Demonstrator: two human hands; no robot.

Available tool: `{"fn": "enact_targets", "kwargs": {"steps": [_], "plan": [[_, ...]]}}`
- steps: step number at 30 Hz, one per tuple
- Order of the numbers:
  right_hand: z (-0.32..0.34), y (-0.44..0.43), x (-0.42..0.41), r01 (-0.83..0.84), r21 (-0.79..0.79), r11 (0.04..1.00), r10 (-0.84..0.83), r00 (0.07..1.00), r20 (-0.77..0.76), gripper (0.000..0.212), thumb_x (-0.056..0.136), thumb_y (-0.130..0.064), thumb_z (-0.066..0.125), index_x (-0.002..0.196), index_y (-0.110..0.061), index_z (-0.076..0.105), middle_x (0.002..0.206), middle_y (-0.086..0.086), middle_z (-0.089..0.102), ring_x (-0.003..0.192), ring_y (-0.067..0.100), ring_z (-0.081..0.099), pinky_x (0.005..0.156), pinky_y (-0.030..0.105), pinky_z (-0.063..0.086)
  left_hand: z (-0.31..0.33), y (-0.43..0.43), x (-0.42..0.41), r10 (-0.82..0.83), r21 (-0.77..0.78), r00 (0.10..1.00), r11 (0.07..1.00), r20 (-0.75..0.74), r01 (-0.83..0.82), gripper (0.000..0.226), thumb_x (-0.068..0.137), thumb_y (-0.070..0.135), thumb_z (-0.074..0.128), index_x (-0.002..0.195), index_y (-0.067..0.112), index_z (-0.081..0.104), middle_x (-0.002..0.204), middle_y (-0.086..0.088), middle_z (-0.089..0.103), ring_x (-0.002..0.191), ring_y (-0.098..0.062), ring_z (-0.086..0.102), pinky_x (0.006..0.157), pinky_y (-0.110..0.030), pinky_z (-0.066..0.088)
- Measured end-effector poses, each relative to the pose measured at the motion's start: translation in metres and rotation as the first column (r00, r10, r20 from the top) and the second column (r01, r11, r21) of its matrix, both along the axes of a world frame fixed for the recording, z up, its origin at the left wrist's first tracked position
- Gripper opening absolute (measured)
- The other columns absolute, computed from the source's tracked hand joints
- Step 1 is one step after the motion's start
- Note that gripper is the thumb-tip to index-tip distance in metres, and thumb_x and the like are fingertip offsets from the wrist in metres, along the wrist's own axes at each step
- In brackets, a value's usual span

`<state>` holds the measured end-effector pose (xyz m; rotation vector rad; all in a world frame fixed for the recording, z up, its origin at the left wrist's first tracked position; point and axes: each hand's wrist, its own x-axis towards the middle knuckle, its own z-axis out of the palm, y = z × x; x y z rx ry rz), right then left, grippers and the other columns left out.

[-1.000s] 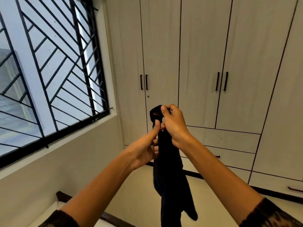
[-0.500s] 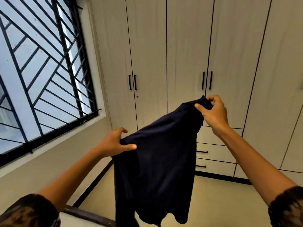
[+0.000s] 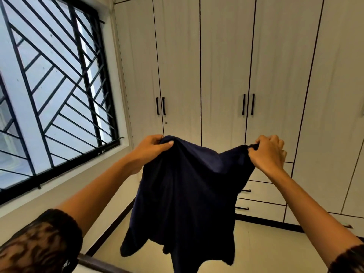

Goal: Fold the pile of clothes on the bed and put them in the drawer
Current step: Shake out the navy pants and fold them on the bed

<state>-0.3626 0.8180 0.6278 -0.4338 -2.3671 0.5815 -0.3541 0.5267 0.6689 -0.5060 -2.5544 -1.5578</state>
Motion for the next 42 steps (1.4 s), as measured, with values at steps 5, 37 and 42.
{"fn": "enact_targets", "kwargs": {"steps": [5,37,42], "plan": [[0.008,-0.030,0.011,-0.552,-0.241,0.798,0.562,0.826,-0.029,0.042,0.086,-0.014,0.065,0.125,-0.015,0.049,0.129,-0.003,0.045,0.119,0.013,0.041,0.098,0.027,0.031,0.007,0.022,-0.001,-0.103,-0.069,0.994,0.992,-0.020,0.102,0.015,0.094,0.028,0.053,0.102,0.018,0.060,0.104,-0.005,0.065,0.099,-0.021,0.060,0.089,-0.035,0.050],[0.073,0.031,0.010,-0.698,-0.321,0.640,0.678,0.710,-0.190,0.018,0.074,-0.013,0.076,0.081,-0.009,0.060,0.077,0.003,0.061,0.073,0.017,0.058,0.071,0.030,0.050,-0.032,-0.002,-0.007,0.213,0.171,0.968,0.967,-0.136,-0.189,0.017,0.099,0.023,0.044,0.085,0.020,0.053,0.090,-0.010,0.066,0.082,-0.023,0.059,0.071,-0.031,0.045],[0.072,0.071,0.018,-0.702,-0.426,0.570,0.757,0.651,-0.060,0.021,0.076,-0.022,0.068,0.071,-0.011,0.051,0.056,-0.008,0.059,0.062,0.013,0.054,0.055,0.018,0.046,0.002,-0.001,0.003,0.137,0.129,0.974,0.985,-0.181,-0.114,0.014,0.093,0.026,0.053,0.083,0.021,0.062,0.085,-0.003,0.068,0.079,-0.016,0.062,0.071,-0.024,0.047]]}}
